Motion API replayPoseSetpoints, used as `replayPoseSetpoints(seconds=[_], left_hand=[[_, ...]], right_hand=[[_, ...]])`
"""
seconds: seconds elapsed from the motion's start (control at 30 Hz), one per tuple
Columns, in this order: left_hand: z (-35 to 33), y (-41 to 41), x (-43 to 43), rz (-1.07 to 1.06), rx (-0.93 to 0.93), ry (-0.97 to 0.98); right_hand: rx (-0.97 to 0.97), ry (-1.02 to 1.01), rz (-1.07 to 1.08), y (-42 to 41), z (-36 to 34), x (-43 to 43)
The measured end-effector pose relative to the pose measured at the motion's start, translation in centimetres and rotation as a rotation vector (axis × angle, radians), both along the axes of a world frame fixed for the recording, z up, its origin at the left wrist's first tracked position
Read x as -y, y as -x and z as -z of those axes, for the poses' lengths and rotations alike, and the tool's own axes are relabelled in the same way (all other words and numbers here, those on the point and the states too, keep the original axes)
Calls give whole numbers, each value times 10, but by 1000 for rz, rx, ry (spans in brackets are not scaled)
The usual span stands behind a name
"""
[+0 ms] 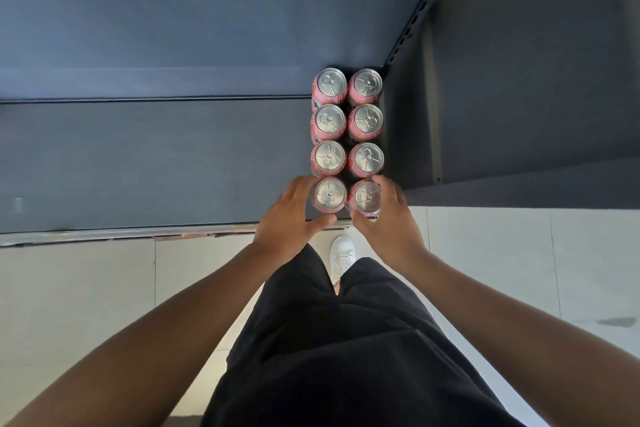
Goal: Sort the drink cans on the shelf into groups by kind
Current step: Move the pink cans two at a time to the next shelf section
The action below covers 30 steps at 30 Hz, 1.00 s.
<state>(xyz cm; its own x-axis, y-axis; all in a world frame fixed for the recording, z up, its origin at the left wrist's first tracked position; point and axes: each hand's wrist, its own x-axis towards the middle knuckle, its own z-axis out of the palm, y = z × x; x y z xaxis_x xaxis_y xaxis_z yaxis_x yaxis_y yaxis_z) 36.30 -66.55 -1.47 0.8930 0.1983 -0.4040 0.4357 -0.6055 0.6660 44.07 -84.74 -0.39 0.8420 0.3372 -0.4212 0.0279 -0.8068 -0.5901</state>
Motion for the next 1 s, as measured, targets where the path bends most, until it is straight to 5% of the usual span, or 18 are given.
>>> replayPoseSetpoints(seconds=[0.23,0.47,1.0], left_hand=[[-46,37,-1,200,245,-428],[-104,88,0,126,206,-685],[-158,229,-67,-256,100,-874]], right_hand=[[263,-7,-399,11,-55,-1],[497,42,-831,15,-103,-9],[597,-56,-1139,93,-171,-143]])
